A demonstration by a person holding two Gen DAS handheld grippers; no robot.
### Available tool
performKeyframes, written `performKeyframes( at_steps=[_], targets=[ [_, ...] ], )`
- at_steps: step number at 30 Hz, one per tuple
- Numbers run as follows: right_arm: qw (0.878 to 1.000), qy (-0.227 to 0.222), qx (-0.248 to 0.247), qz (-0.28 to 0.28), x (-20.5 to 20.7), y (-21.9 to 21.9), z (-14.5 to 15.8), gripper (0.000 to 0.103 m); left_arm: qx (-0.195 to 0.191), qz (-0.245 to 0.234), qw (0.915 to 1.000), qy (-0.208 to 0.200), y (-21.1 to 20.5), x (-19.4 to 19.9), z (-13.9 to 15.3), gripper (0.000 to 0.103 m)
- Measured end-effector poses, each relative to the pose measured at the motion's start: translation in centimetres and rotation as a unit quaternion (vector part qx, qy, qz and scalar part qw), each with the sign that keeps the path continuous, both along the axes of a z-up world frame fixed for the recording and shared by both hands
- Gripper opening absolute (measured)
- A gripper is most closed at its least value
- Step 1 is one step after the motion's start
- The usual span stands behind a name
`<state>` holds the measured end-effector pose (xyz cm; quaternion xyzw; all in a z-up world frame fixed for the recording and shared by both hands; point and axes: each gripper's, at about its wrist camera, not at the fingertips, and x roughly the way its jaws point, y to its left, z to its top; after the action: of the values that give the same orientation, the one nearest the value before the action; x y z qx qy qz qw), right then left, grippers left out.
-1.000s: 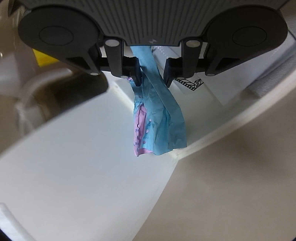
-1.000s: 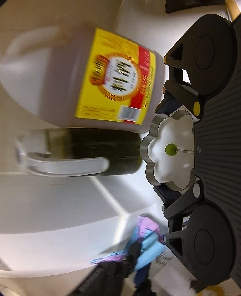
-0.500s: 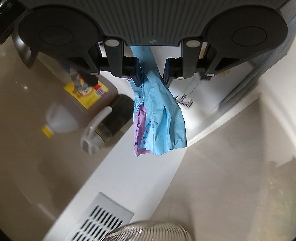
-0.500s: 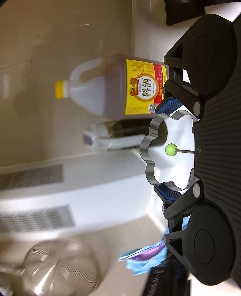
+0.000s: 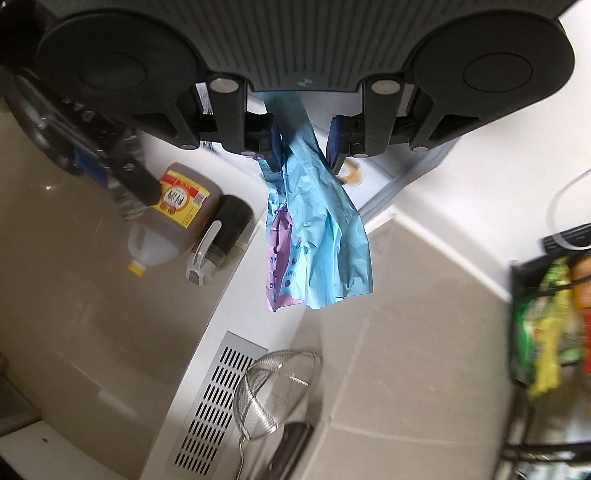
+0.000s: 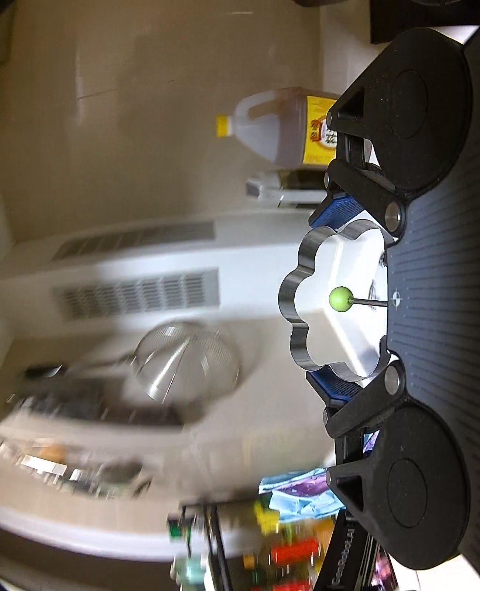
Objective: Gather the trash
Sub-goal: 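Carry the glove and metal cutter down over the trash bin with both tools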
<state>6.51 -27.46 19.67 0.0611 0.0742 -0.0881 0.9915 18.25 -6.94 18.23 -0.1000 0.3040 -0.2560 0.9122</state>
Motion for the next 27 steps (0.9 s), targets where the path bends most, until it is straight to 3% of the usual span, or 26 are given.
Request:
performKeyframes(
  at_steps=[7,16,27],
  targets=[
    [0.997,0.019,0.022,0.070,-9.9,3.1,-0.4,0.082,0.032,0.035,0.9988,0.016,5.1,-10.2,-0.4,0.028],
    [0.989,0.082,0.014,0.120,-19.0,7.8,-5.4,0.082,0.083,0.053,0.9945,0.035,10.7,-21.6,-4.9,0.028],
    [0.961,0.227,0.003,0.159,-22.6,13.8,-13.5,0.082,0.195,0.041,0.9748,0.101,12.5,-27.3,-14.1,0.028]
  ],
)
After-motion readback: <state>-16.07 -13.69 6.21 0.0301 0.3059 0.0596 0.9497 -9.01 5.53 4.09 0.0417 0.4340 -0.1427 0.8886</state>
